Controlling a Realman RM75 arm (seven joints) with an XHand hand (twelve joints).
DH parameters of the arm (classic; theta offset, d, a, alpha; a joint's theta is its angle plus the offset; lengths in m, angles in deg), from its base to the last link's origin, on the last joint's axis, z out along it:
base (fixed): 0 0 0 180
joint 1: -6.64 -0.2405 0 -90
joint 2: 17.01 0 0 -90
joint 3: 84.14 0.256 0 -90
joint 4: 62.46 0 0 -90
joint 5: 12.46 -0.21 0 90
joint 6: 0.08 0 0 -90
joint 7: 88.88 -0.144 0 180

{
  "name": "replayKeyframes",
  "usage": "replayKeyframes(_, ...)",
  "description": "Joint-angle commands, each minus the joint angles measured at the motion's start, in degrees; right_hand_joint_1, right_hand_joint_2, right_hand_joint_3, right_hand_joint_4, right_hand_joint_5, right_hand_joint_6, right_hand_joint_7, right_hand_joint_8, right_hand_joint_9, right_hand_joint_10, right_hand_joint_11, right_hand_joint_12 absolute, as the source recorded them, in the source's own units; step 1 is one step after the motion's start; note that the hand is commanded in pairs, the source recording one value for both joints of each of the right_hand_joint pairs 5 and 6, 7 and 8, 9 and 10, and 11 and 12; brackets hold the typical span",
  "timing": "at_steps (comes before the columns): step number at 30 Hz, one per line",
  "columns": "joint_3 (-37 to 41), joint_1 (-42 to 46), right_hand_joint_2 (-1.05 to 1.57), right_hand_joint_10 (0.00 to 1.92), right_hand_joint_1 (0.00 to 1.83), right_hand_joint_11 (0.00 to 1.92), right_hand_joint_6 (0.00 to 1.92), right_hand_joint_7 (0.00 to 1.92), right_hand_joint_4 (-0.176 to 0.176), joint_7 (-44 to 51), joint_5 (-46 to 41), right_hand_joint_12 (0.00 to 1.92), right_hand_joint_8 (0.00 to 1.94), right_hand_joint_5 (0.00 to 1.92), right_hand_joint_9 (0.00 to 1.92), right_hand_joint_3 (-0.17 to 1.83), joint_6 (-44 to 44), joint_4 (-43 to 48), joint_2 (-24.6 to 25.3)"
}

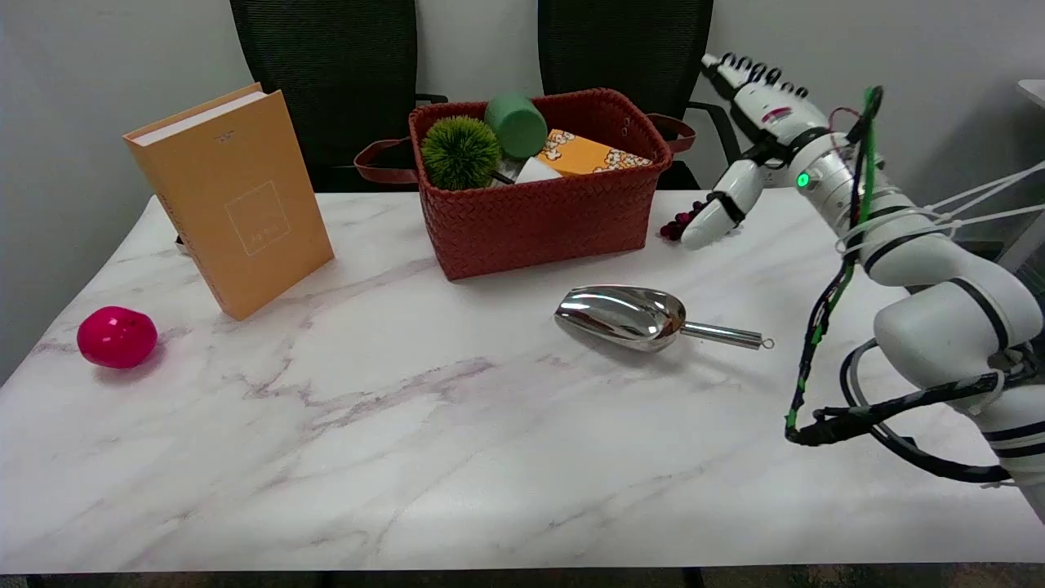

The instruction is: Pick up the stainless steel scoop.

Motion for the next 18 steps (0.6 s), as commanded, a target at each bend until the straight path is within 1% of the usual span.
replayKeyframes(1, -15.7, -9.9, -0.65, 0.00, 1.02, 0.00, 0.00, 0.00, 0.000, 8.7, -2.3, 0.00, 0.00, 0.00, 0.00, 0.38, -26.6, 1.7, 0.5)
replayKeyframes(5, -16.3, -11.4, -0.66, 0.00, 1.02, 0.00, 0.00, 0.00, 0.000, 11.0, -2.6, 0.00, 0.00, 0.00, 0.00, 0.40, -29.9, 1.9, 0.5)
replayKeyframes(9, -15.9, -14.3, -0.66, 0.00, 1.00, 0.00, 0.00, 0.00, 0.000, 11.8, -5.4, 0.00, 0.00, 0.00, 0.00, 0.40, -33.0, 1.9, -0.6)
replayKeyframes(11, -15.7, -16.8, -0.67, 0.00, 1.00, 0.00, 0.00, 0.00, 0.000, 11.9, -8.1, 0.00, 0.00, 0.00, 0.00, 0.41, -34.1, 1.6, -2.2)
replayKeyframes(14, -17.1, -22.2, -0.67, 0.00, 1.00, 0.00, 0.00, 0.00, 0.000, 11.9, -13.4, 0.00, 0.00, 0.00, 0.00, 0.42, -38.4, 1.2, -6.0)
replayKeyframes(18, -22.0, -28.9, -0.68, 0.00, 1.00, 0.00, 0.00, 0.00, 0.000, 12.5, -18.1, 0.00, 0.00, 0.00, 0.00, 0.41, -46.5, 0.9, -9.4)
